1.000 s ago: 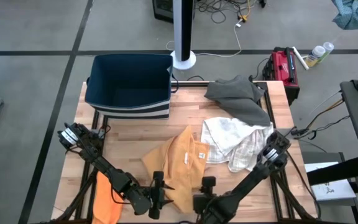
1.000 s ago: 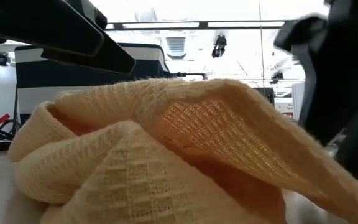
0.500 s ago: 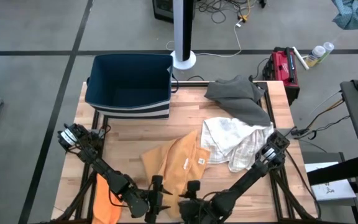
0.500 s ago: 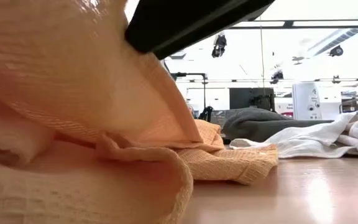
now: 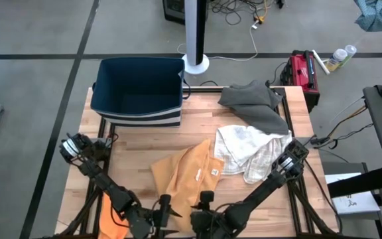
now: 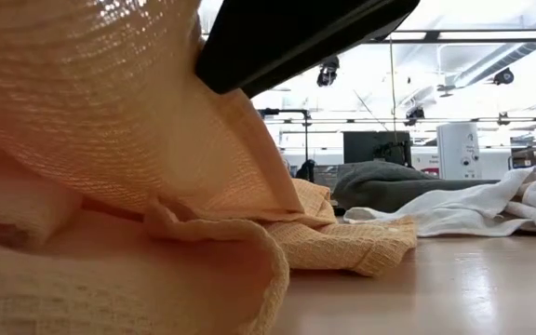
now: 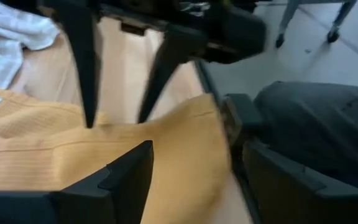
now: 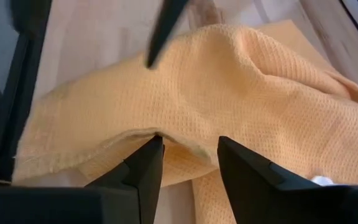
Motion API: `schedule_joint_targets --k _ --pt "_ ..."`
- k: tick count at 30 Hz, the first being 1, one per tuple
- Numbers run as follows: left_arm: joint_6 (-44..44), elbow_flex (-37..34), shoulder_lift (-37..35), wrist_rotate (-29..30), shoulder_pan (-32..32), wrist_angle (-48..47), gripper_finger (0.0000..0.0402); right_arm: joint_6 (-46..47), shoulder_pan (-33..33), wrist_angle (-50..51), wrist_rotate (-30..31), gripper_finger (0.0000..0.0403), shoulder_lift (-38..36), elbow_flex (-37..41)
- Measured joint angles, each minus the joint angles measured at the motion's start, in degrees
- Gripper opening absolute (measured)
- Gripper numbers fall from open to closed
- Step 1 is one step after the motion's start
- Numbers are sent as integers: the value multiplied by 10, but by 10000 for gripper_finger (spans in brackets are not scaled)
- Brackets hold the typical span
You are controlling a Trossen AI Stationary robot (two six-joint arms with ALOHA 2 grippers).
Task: Fold towel
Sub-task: Fold the yellow kitchen towel
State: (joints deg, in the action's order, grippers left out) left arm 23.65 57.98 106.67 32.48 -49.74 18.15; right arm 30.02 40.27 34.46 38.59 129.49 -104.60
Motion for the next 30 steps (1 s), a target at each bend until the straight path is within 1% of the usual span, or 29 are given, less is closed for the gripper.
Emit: schedule_joint_targets --k 5,9,12,14,16,24,30 --pt "8 1 5 11 -10 -4 245 0 -1 0 0 140 0 0" --pt "4 17 52 15 -10 -9 245 -1 -5 0 1 144 0 0" --pt "-12 39 86 47 -9 -31 245 0 -6 0 2 149 0 0" --pt "-24 50 91 76 -8 -31 245 0 -6 0 2 151 0 0" --pt "-30 59 92 86 -7 -28 245 0 -6 0 2 151 0 0" --pt "-26 65 92 86 -6 -31 245 0 -7 0 4 139 0 0" --pt "-26 70 104 88 6 -2 245 16 -10 -5 5 139 0 0"
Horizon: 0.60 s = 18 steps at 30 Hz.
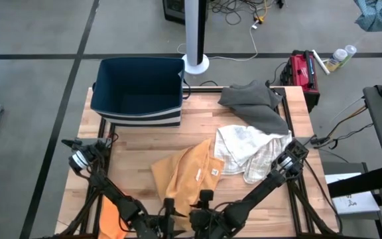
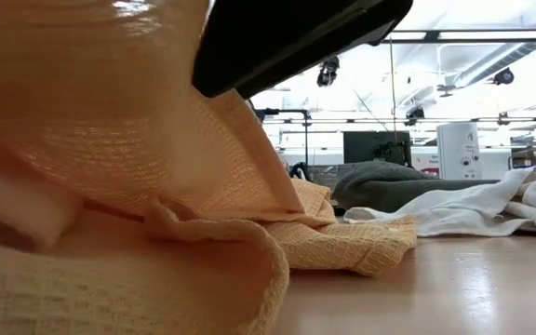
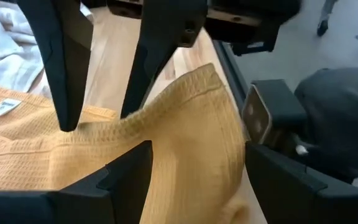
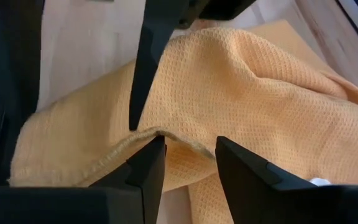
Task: Fold towel
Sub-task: Fold the yellow kitchen towel
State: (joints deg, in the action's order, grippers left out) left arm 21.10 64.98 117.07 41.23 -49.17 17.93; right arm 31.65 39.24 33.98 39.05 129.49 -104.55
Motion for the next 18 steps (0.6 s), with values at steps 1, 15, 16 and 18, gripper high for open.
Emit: schedule_joint_targets --k 1,15,16,18 --pt "2 0 3 0 4 4 245 7 -1 0 0 140 0 0" --pt "35 -1 -1 26 22 -50 57 17 2 8 -1 141 -3 0" --pt "35 -1 -6 26 22 -63 30 17 3 16 -1 139 -5 0" --pt "36 -1 -19 25 19 -92 12 27 7 50 0 137 -13 -9"
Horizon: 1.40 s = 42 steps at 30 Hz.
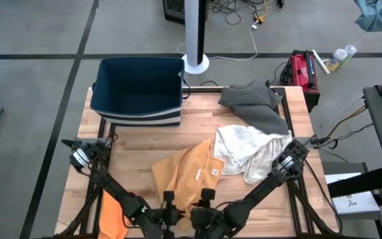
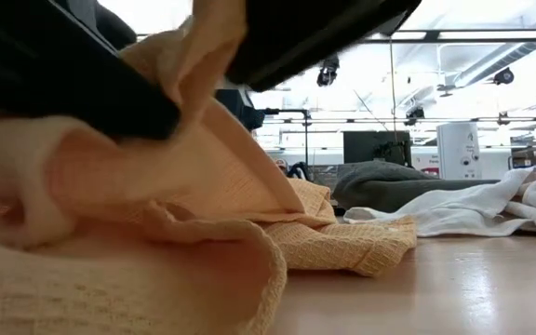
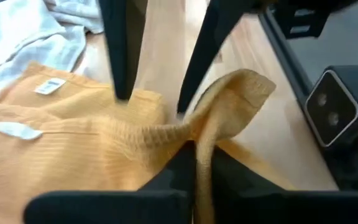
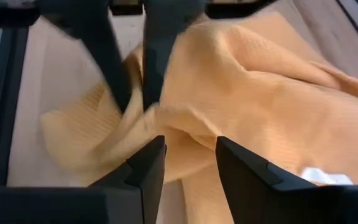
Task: Fold towel
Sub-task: Fold the yellow kitchen towel
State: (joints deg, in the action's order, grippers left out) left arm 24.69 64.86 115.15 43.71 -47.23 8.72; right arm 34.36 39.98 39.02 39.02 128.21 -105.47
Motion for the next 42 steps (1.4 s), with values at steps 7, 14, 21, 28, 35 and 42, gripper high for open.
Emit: schedule_joint_targets --k 7,14,21,28,35,42 --pt "3 0 -73 -28 -49 -120 4 53 25 123 40 141 -18 -25" --pt "35 0 -109 -27 -91 -159 2 63 20 114 45 161 -16 30" --pt "76 -1 -140 -12 -126 -202 2 72 4 151 41 168 -16 76" --pt "75 -1 -170 16 -152 -202 1 70 -12 204 47 161 -16 94" --pt "71 -1 -170 37 -153 -203 2 58 -74 209 45 156 -14 132" --pt "72 -1 -170 38 -156 -209 3 33 -148 211 61 170 -106 203"
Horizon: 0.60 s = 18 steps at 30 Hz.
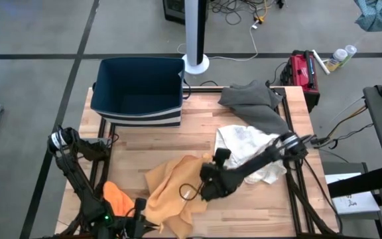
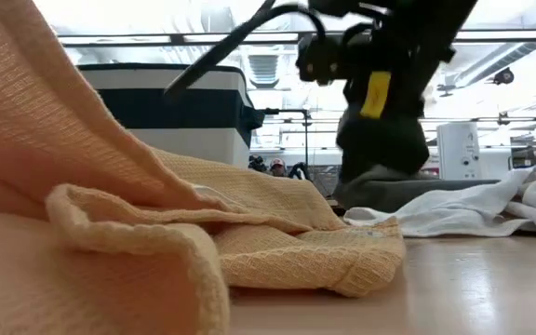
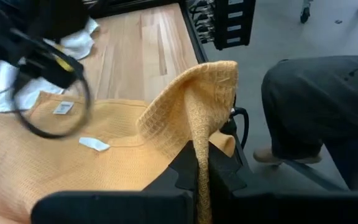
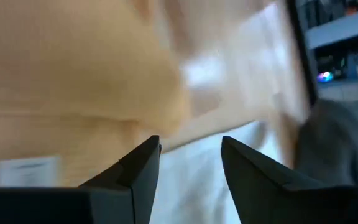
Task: Fold towel
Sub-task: Fold the yellow kitchen towel
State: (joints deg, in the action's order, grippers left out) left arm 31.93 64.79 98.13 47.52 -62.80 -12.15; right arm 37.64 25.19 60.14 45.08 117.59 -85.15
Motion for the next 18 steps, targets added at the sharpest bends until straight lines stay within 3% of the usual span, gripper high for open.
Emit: schedule_joint_targets --k 5,12,16,18 --pt "8 0 0 28 -1 -38 2 -115 -11 -97 -38 175 -42 61" --pt "65 -1 0 47 2 -94 1 -149 -67 -282 -127 169 -72 141" --pt "97 -9 -1 49 4 -112 2 -149 -103 -328 -211 161 -67 158" --pt "109 -22 -1 59 7 -112 2 -137 -114 -329 -218 149 -62 159"
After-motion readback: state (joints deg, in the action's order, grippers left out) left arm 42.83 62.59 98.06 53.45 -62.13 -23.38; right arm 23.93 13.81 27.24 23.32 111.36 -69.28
